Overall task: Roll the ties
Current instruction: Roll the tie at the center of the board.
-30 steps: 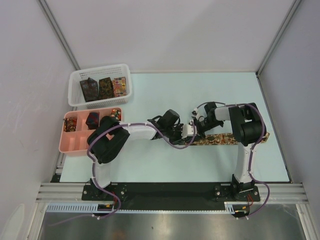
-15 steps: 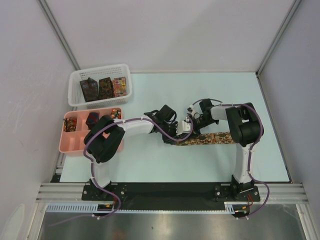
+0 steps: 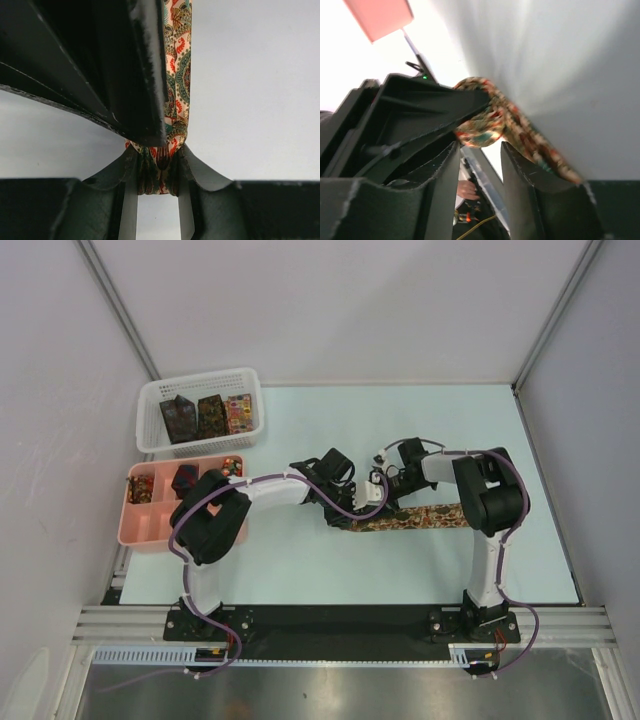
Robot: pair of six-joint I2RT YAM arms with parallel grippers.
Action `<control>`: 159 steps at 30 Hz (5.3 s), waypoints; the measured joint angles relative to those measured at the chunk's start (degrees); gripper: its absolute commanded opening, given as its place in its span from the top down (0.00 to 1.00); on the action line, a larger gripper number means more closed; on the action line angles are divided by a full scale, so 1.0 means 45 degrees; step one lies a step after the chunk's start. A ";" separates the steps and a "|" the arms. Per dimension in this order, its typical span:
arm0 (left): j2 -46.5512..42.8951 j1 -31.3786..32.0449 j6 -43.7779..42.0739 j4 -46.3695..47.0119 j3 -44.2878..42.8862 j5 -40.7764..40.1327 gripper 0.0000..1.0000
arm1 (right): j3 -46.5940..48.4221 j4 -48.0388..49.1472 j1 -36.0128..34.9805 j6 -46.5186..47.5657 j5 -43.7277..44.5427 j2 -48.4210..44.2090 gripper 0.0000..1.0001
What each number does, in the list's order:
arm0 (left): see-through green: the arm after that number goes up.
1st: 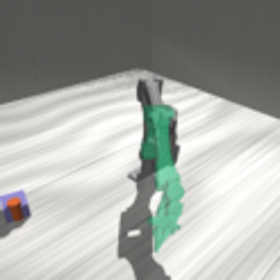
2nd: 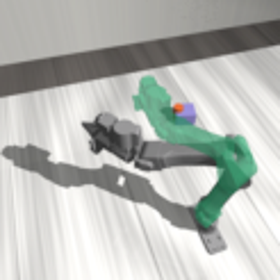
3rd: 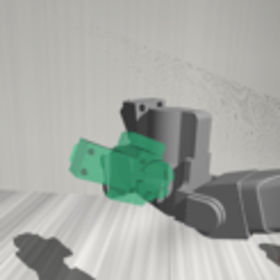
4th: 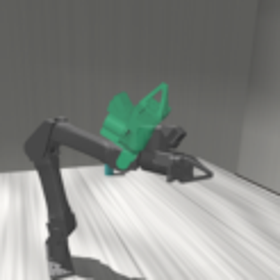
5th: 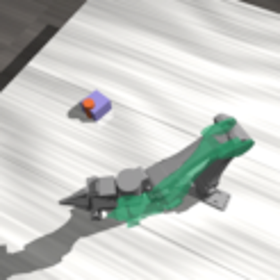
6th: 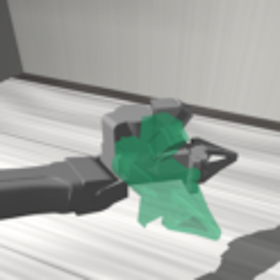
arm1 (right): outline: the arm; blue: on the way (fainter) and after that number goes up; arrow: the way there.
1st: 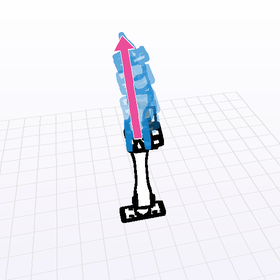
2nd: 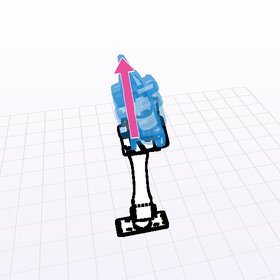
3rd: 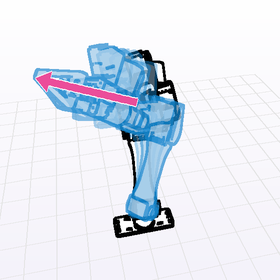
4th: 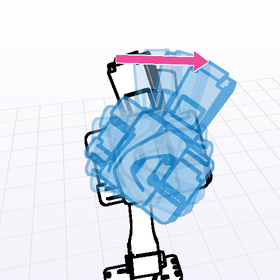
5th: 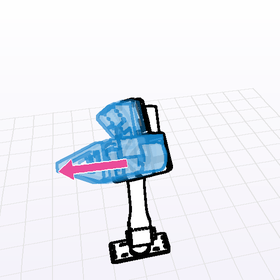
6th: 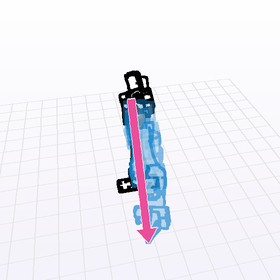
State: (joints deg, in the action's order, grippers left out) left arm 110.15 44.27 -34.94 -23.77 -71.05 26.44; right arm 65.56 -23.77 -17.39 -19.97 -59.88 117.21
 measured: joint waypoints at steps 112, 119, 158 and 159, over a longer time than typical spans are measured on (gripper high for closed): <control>-0.0092 0.0223 0.1175 0.2759 0.0491 0.1064 0.54 | -0.0087 -0.1321 0.1020 0.1685 0.0937 0.0393 1.00; 0.0903 0.0529 0.0651 0.1608 -0.0937 0.0554 0.73 | -0.0087 -0.1137 0.0991 0.1452 0.0889 0.0393 0.79; 0.0452 0.0073 0.1413 0.2249 0.0029 0.1292 0.19 | 0.0126 -0.3075 0.1933 0.2803 0.1496 0.0291 1.00; 0.0452 0.0087 0.1481 0.2375 0.0029 0.1355 0.20 | 0.0126 -0.3055 0.1923 0.2803 0.1486 0.0296 1.00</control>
State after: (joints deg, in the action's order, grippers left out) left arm 112.18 44.66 -28.27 -13.08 -70.91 32.53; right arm 66.13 -37.52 -8.73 -7.35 -53.19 118.54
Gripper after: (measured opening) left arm 0.813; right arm 0.030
